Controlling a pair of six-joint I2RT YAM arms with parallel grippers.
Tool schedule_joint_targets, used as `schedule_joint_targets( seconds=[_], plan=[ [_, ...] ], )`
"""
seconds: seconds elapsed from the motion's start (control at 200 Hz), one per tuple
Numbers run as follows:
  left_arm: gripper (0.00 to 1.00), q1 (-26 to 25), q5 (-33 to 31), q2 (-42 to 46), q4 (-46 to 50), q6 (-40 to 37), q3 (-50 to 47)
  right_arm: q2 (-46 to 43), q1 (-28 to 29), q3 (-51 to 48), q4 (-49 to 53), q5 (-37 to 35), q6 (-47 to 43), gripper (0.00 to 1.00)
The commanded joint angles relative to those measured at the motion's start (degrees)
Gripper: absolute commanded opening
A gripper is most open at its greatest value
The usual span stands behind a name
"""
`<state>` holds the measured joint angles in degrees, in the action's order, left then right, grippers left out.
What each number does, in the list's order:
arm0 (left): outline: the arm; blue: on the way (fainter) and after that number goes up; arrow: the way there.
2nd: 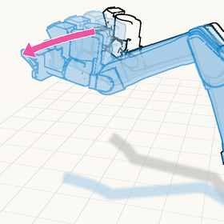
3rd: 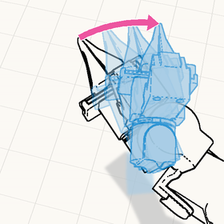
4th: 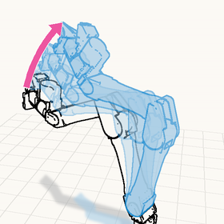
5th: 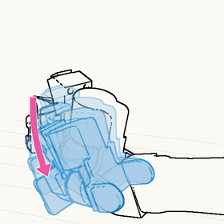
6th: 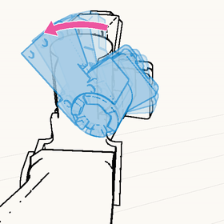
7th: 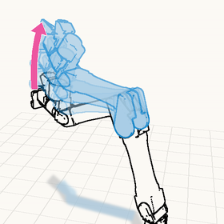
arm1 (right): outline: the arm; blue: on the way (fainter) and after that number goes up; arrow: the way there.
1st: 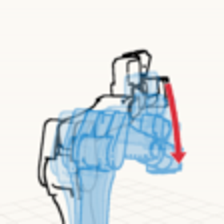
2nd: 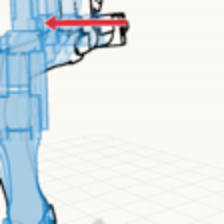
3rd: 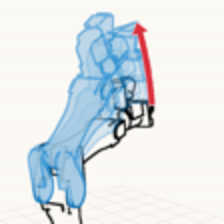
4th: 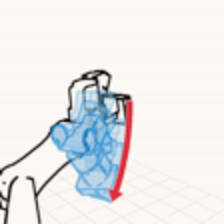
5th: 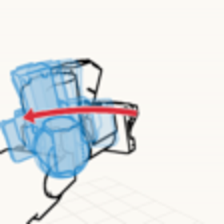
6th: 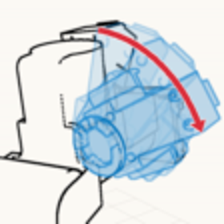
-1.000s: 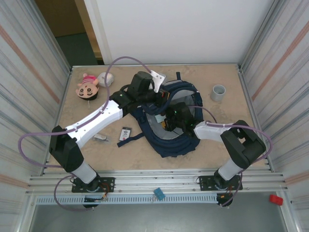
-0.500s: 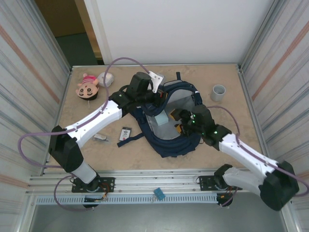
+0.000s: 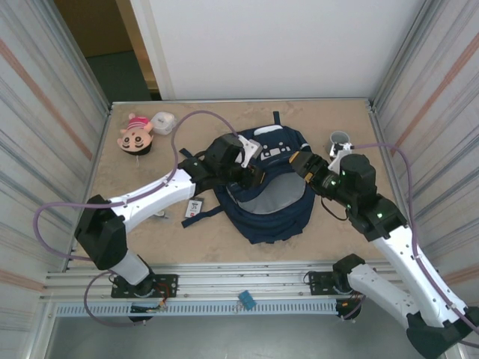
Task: Pack the student bag
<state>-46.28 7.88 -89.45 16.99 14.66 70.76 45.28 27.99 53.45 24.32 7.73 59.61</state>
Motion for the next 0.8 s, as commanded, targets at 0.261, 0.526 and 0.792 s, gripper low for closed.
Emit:
schedule_joint_targets(
  seconds=[0.261, 0.526, 0.792],
  plan=[
    [0.79, 5.49, -9.97, 14.84, 20.46, 26.9, -4.9, 8.27, 0.54, 4.86, 0.48, 6.51, -11.23, 0.68],
    [0.85, 18.25, -8.97, 25.22, 31.61, 47.21, -18.54, 11.15, 4.82, 5.7, 0.23, 5.98, -14.23, 0.68],
    [0.85, 25.31, -8.53, 30.3, 34.3, 52.42, -27.61, 14.21, 5.81, 5.13, -0.15, 5.93, -15.01, 0.69]
  ],
)
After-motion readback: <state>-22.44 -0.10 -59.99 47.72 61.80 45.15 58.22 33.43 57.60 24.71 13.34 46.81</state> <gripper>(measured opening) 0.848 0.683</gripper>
